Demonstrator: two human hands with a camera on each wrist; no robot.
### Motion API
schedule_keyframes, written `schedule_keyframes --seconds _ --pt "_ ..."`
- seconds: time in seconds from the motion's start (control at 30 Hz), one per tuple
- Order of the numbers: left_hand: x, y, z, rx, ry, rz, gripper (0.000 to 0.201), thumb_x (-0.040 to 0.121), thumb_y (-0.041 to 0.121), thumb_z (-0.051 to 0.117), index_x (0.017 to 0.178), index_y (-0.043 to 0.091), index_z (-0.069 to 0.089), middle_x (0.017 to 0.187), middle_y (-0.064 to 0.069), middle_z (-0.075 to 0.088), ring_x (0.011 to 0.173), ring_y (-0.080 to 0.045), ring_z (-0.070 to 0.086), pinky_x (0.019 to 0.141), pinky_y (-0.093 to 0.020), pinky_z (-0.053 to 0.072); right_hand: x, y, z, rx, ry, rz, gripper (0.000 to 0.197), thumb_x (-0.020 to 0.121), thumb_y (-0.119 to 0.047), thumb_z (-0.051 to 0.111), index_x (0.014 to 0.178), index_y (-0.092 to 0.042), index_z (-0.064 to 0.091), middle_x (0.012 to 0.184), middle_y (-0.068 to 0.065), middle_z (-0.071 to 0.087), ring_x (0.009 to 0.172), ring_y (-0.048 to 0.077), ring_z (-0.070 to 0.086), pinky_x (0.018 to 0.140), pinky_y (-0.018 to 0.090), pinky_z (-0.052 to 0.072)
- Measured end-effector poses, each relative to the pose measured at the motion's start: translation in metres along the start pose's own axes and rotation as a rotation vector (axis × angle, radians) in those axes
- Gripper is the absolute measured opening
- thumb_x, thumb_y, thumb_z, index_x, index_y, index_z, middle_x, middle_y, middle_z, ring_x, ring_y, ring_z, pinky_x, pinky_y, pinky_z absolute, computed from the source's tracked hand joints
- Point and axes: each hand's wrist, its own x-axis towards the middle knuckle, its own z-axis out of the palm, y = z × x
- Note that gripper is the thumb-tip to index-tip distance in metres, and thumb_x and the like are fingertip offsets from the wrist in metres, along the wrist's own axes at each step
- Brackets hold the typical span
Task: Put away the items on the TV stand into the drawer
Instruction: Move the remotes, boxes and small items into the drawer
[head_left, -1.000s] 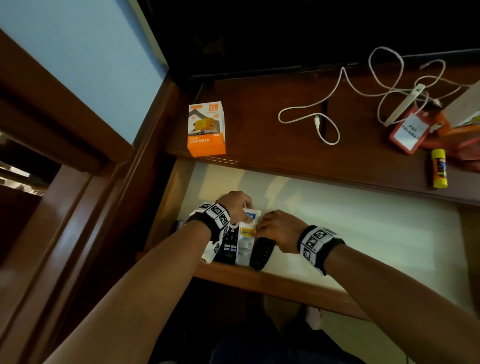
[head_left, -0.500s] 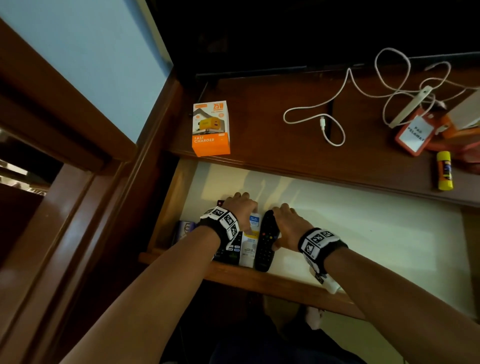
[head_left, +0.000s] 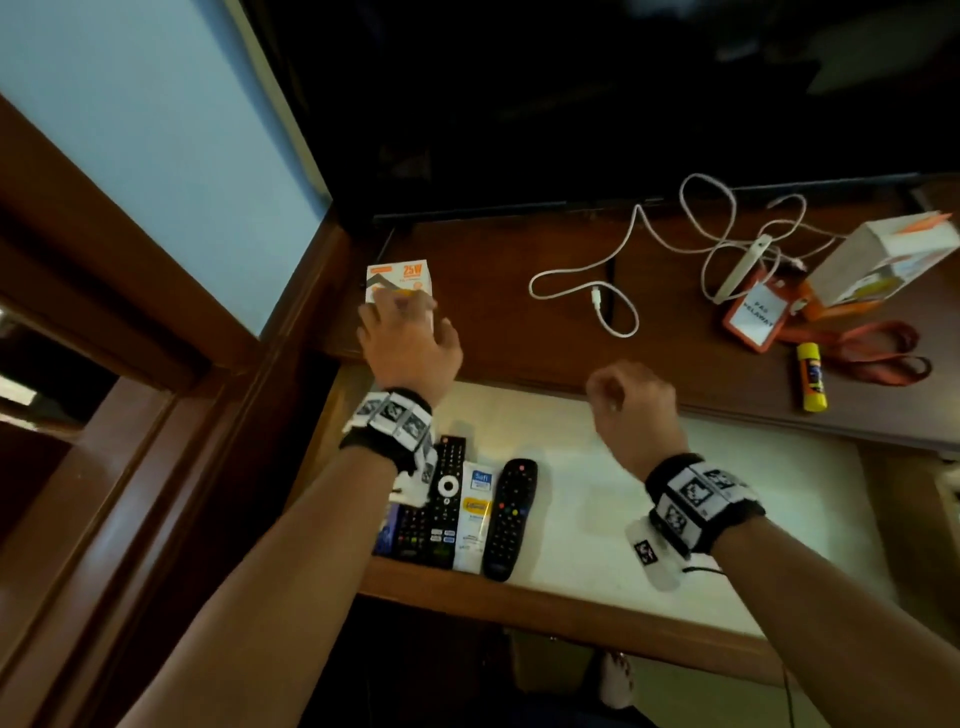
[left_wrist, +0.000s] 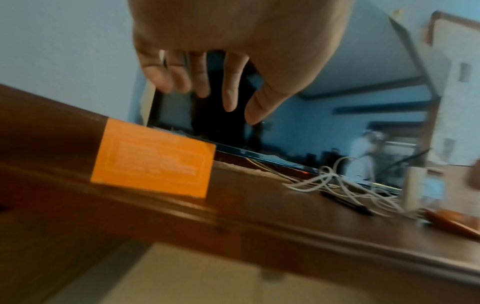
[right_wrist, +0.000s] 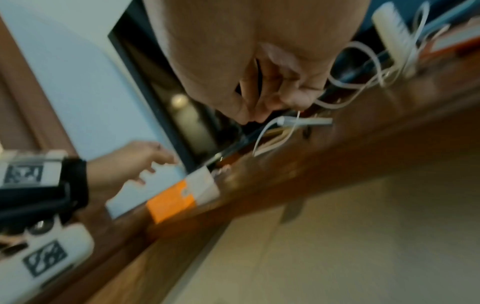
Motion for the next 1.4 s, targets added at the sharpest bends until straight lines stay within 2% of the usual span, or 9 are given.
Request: schedule_keyframes --seconds 0.17,0.3,0.4,0.57,0.7,0.8,1.03,1.23,1.4 --pt "0.068 0.004 0.005 0.165 -0.369 -0.294 0.091 0.083 0.068 0.06 0.155 0.025 0.026 0.163 -0.026 0.019 0.147 -0.05 0.021 0.11 -0.07 0.03 0.057 0.011 -0.079 -0.068 0.289 0.2 0.02 0.093 -0.024 0.062 0.11 -0.015 0.066 0.118 0.014 0.057 0.109 0.034 0.053 0.091 0.037 0.043" --pt "0.079 0.001 0.02 0.108 -0.468 -0.367 0.096 0.077 0.062 0.065 0.154 0.022 0.024 0.152 -0.025 0.034 0.134 -0.049 0.042 0.102 -0.062 0.045 0.095 0.043 -0.135 -0.267 0.411 0.352 0.048 0.089 -0.04 0.063 0.127 -0.013 0.053 0.142 0.023 0.044 0.132 0.045 0.037 0.111 0.056 0.033" --pt "0.075 0.017 0.021 0.086 -0.455 -0.36 0.087 0.08 0.048 0.068 0.152 0.021 0.027 0.147 -0.025 0.038 0.126 -0.05 0.049 0.097 -0.058 0.05 0.113 0.074 -0.17 -0.335 0.326 0.492 0.071 0.084 -0.043 0.069 0.14 -0.011 0.039 0.161 0.021 0.021 0.147 0.044 0.018 0.115 0.06 0.027" --pt "0.038 0.079 0.001 -0.012 -0.388 -0.194 0.09 0.081 0.052 0.071 0.155 0.035 0.022 0.138 -0.021 0.039 0.115 -0.048 0.055 0.088 -0.054 0.05 0.137 0.127 -0.201 -0.342 0.092 0.625 0.091 0.083 -0.035 0.07 0.156 -0.029 0.016 0.168 0.016 -0.01 0.154 0.042 -0.007 0.119 0.063 0.018" --pt "-0.014 0.124 -0.007 -0.112 -0.465 -0.044 0.089 0.081 0.056 0.071 0.153 0.04 0.021 0.13 -0.013 0.038 0.111 -0.041 0.056 0.086 -0.051 0.053 0.144 0.15 -0.204 -0.237 0.059 0.584 0.085 0.081 -0.037 0.078 0.152 -0.029 0.031 0.164 0.017 0.009 0.146 0.046 0.019 0.114 0.056 0.033" --pt "-0.059 0.15 -0.008 -0.194 -0.535 0.03 0.081 0.078 0.055 0.072 0.144 0.044 0.026 0.119 -0.006 0.037 0.102 -0.035 0.06 0.085 -0.047 0.056 0.136 0.15 -0.202 -0.188 0.201 0.524 0.068 0.083 -0.026 0.077 0.142 -0.022 0.043 0.159 0.019 0.018 0.141 0.045 0.027 0.107 0.052 0.041" --pt "-0.149 0.152 0.016 -0.133 -0.862 0.115 0.087 0.069 0.059 0.064 0.142 0.039 0.022 0.123 -0.005 0.035 0.099 -0.038 0.061 0.088 -0.049 0.055 0.079 0.098 -0.194 -0.235 0.512 0.183 0.072 0.071 -0.05 0.073 0.133 -0.024 0.048 0.135 0.017 0.041 0.121 0.04 0.042 0.097 0.047 0.041" --pt "-0.163 0.122 0.05 0.092 -1.081 0.085 0.1 0.075 0.058 0.076 0.148 0.024 0.015 0.139 -0.018 0.026 0.109 -0.046 0.057 0.085 -0.044 0.055 -0.012 0.051 -0.129 -0.047 0.012 0.072 0.067 0.064 -0.06 0.068 0.118 -0.023 0.052 0.12 0.01 0.049 0.108 0.033 0.048 0.089 0.042 0.044" --pt "-0.163 0.106 0.07 0.17 -1.218 0.034 0.126 0.069 0.059 0.086 0.156 0.018 0.004 0.145 -0.021 0.017 0.125 -0.046 0.05 0.093 -0.043 0.055 -0.056 0.066 -0.057 -0.275 -0.567 0.266 0.073 0.071 -0.064 0.066 0.126 -0.02 0.044 0.126 0.009 0.047 0.114 0.035 0.046 0.093 0.047 0.048"
